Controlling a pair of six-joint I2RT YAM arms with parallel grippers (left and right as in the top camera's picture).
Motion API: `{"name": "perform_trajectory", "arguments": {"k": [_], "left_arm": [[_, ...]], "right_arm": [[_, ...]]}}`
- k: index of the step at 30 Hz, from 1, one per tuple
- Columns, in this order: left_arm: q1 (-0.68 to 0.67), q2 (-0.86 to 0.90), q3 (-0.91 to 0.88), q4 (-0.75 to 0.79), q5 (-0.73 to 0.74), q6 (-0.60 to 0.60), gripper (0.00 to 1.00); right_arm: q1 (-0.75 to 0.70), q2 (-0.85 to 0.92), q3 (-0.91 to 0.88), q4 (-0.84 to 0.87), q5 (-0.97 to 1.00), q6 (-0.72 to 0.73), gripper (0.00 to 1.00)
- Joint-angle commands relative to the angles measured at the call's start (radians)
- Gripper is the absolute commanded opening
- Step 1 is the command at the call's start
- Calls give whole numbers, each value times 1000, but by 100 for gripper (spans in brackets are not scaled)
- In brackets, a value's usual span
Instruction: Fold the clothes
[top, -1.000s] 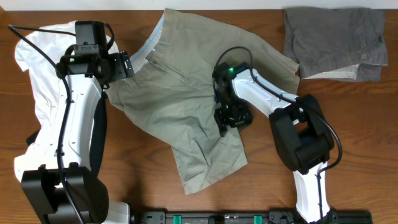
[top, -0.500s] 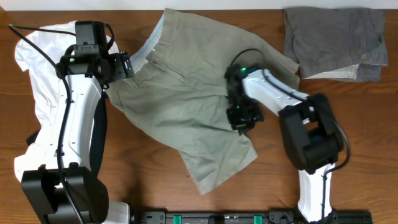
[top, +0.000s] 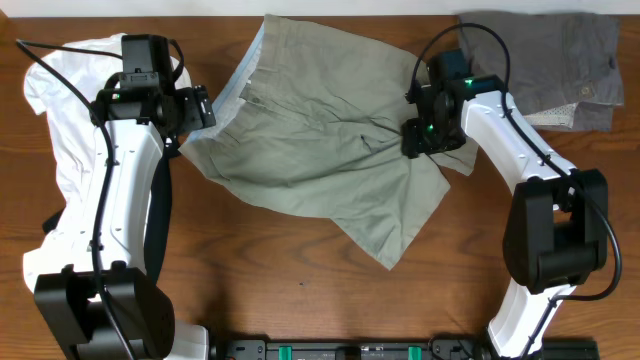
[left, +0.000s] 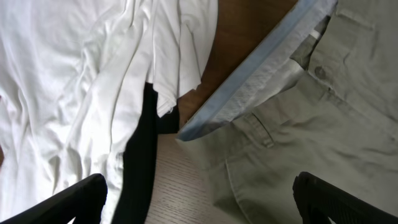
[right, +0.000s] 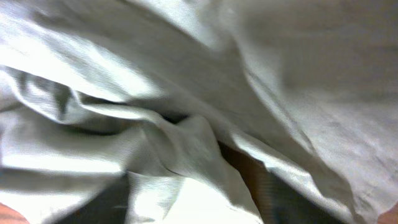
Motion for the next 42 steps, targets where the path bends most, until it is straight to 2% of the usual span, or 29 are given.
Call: {"name": "perform_trajectory", "arguments": {"k": [1, 5, 7, 17, 20, 29, 39, 42], "left_arm": [[3, 6, -19, 8, 24, 119, 96], [3, 52, -31, 30, 179, 335, 91], [3, 90, -30, 53, 232, 389, 89], [2, 288, -30, 185, 310, 392, 90], [2, 326, -30, 205, 359, 392, 83], [2, 438, -30, 249, 388, 391, 76], [2, 455, -30, 279, 388, 385, 49], [2, 455, -30, 276, 387, 383, 44]], "right_arm": [[-1, -5, 57, -23, -57, -34, 90], [-1, -5, 108, -78, -101, -33, 91], [-1, -5, 123, -93, -101, -33, 91], [12, -5, 126, -110, -101, -33, 92], [12, -5, 126, -111, -101, -33, 91], [13, -5, 126, -109, -101, -21, 90], [13, -5, 126, -104, -101, -21, 90], [13, -5, 126, -103, -101, -21, 90]]}}
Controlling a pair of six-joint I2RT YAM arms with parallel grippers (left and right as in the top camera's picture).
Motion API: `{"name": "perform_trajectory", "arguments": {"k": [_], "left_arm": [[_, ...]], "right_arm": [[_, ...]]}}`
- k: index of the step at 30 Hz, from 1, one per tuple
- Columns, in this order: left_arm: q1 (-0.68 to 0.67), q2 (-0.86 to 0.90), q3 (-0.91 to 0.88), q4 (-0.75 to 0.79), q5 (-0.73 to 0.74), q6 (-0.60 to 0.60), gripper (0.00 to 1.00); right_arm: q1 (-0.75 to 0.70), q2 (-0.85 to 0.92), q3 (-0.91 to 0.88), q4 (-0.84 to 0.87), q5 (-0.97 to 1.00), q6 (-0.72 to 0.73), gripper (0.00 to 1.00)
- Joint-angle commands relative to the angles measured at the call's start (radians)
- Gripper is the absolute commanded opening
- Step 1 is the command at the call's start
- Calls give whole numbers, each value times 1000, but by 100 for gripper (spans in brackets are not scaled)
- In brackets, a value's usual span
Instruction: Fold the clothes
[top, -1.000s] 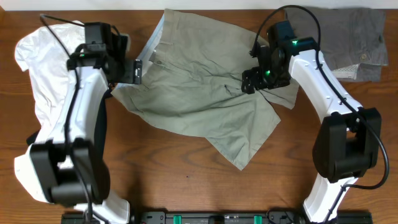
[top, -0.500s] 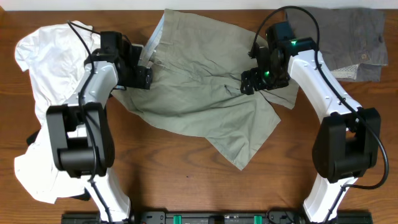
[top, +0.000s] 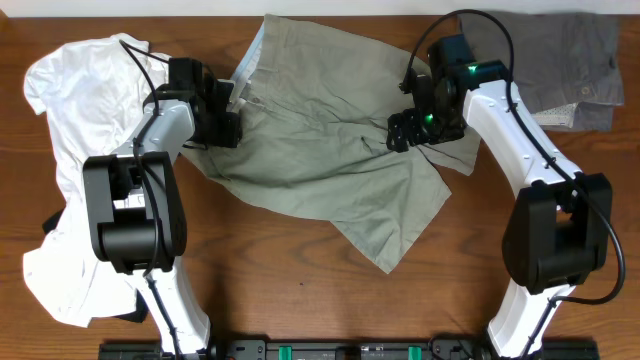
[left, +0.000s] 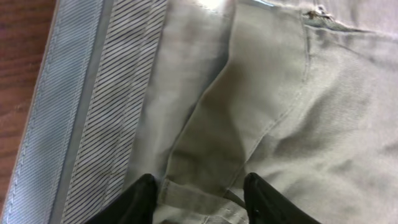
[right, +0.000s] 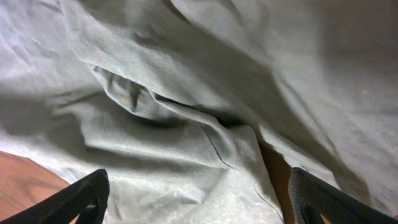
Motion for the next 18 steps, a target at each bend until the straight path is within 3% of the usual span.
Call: {"name": "perform_trajectory", "arguments": {"k": [1, 6, 10, 18], "left_arm": [[2, 8, -6, 0, 17, 3, 42], [3, 6, 3, -4, 13, -9, 27], [3, -10, 48, -46, 12, -27, 6], [6, -103, 106, -97, -238, -111, 6]], "right_arm": [[5, -5, 17, 3, -11, -5, 91], [5, -5, 17, 5, -11, -5, 91], [5, -5, 17, 5, -11, -3, 91], [6, -5, 17, -8, -11, 3, 91]]}}
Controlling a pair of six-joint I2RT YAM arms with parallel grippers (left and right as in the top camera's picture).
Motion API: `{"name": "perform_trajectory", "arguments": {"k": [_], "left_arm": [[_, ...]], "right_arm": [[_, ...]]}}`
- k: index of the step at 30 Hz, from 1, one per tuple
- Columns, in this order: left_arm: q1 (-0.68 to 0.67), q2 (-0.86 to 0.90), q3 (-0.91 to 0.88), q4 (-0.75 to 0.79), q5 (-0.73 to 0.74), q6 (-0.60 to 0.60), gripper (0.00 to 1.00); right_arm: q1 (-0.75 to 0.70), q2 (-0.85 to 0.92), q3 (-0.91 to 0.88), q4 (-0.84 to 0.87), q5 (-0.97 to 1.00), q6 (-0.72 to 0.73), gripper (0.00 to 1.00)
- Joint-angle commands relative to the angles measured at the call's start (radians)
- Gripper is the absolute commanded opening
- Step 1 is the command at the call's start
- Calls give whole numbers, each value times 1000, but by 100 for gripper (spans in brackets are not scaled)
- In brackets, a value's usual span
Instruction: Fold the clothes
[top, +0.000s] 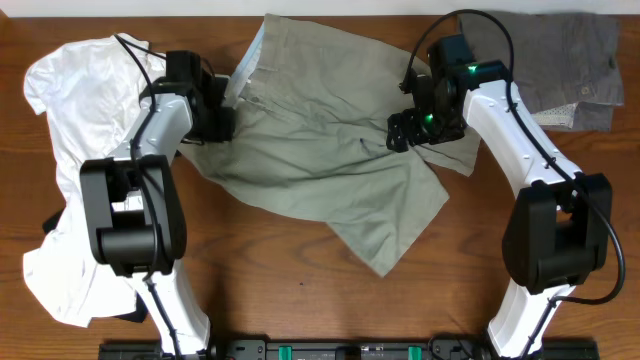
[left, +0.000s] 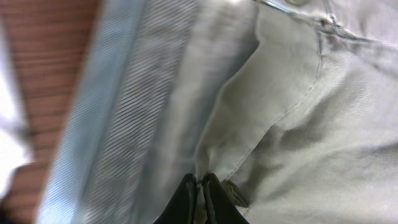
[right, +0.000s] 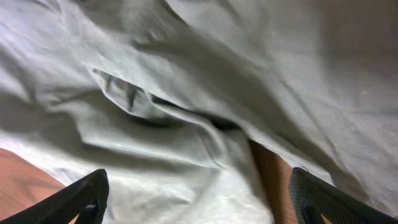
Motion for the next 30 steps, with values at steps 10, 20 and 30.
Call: {"name": "perform_trajectory", "arguments": {"k": [10, 20, 30], "left_arm": [[49, -172, 46, 3, -264, -124, 6], [49, -171, 44, 11, -263, -124, 6], [49, -171, 44, 11, -264, -124, 6]], "right_arm": [[8, -5, 16, -84, -22, 62, 91], [143, -5, -69, -198, -85, 62, 89], [235, -5, -330, 48, -30, 160, 62]]}}
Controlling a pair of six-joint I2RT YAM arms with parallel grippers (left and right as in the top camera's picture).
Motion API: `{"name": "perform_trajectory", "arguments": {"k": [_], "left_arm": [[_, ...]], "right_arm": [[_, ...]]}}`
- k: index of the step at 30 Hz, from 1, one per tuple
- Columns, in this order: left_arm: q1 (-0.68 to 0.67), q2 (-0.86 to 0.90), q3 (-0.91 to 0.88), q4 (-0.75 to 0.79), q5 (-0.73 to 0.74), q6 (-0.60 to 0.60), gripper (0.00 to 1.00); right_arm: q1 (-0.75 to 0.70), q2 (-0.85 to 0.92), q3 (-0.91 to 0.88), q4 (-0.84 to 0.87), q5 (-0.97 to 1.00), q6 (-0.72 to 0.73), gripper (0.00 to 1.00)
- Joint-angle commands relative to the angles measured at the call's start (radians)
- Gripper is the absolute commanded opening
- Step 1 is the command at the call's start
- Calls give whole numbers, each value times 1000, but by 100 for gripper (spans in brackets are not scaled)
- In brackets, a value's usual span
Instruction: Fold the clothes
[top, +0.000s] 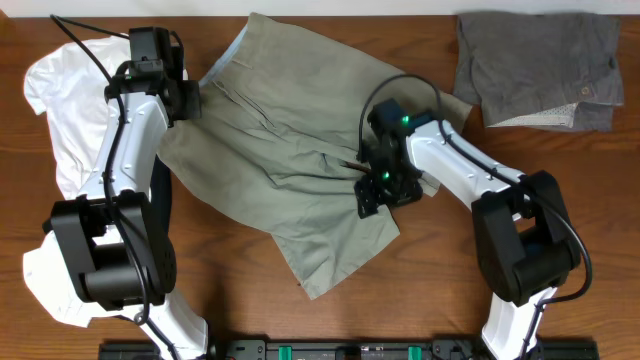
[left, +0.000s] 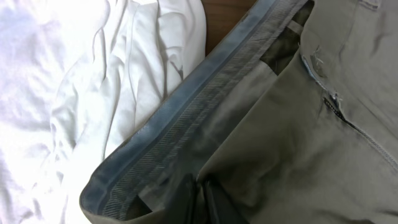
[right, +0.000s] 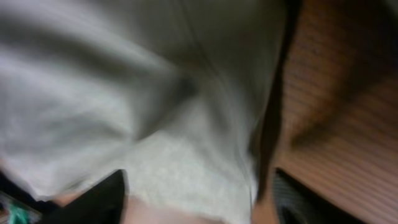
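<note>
Olive-green shorts (top: 290, 130) lie crumpled across the middle of the wooden table (top: 440, 300), one leg reaching toward the front. My left gripper (top: 188, 100) is at their upper left corner, shut on the fabric just inside the striped waistband (left: 205, 93); its fingers meet at the bottom of the left wrist view (left: 200, 200). My right gripper (top: 375, 195) hovers low over the right leg's edge. It is open, with pale fabric (right: 155, 93) lying between its spread fingers, and the right wrist view is blurred.
A crumpled white shirt (top: 65, 110) covers the table's left side, right beside the waistband (left: 81, 93). A folded grey garment (top: 540, 65) rests at the back right corner. Bare wood shows along the front and right of the shorts.
My left gripper, still shut on the waistband, has moved back and left. The shorts now lie further left, their leg tip nearer the front. My right gripper has moved forward and left, still open.
First my left gripper was open beside the waistband corner and the right was over the shorts' right side. Then the left fingers straddled the waistband fabric, then shut on it. Now the shorts sit shifted left, and the right gripper is over their right leg.
</note>
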Motion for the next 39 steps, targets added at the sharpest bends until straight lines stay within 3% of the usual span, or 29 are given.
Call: {"name": "perform_trajectory", "arguments": {"k": [1, 4, 5, 10, 17, 22, 32, 34, 36, 38, 39], "left_arm": [[4, -5, 16, 4, -23, -12, 6], [7, -5, 16, 4, -29, -12, 6], [10, -5, 16, 4, -39, -12, 6], [30, -6, 16, 4, -72, -13, 6], [71, -6, 16, -10, -72, -22, 6], [90, -6, 16, -42, -71, -80, 6], [87, -6, 16, -188, -59, -220, 6], [87, -6, 16, -199, -60, -222, 6], [87, -6, 16, -200, -60, -222, 7], [87, -7, 17, -199, -60, -222, 15], [87, -9, 18, -201, -60, -222, 17]], "right_arm": [[3, -5, -52, 47, 21, 48, 51], [2, -5, -77, 71, 51, 71, 9], [1, -5, -79, 65, 82, 86, 1], [-23, -16, -79, 24, 192, 100, 1], [-151, -50, -70, 33, 164, 27, 1], [-256, -50, -42, 50, 32, -135, 2], [-381, -50, 74, 106, 22, -179, 4], [-394, -50, 107, 92, -10, -202, 25], [-397, -50, 144, 53, -20, -209, 64], [-394, -51, 180, 0, -24, -208, 85], [-391, -53, 200, -35, -27, -208, 89]]}}
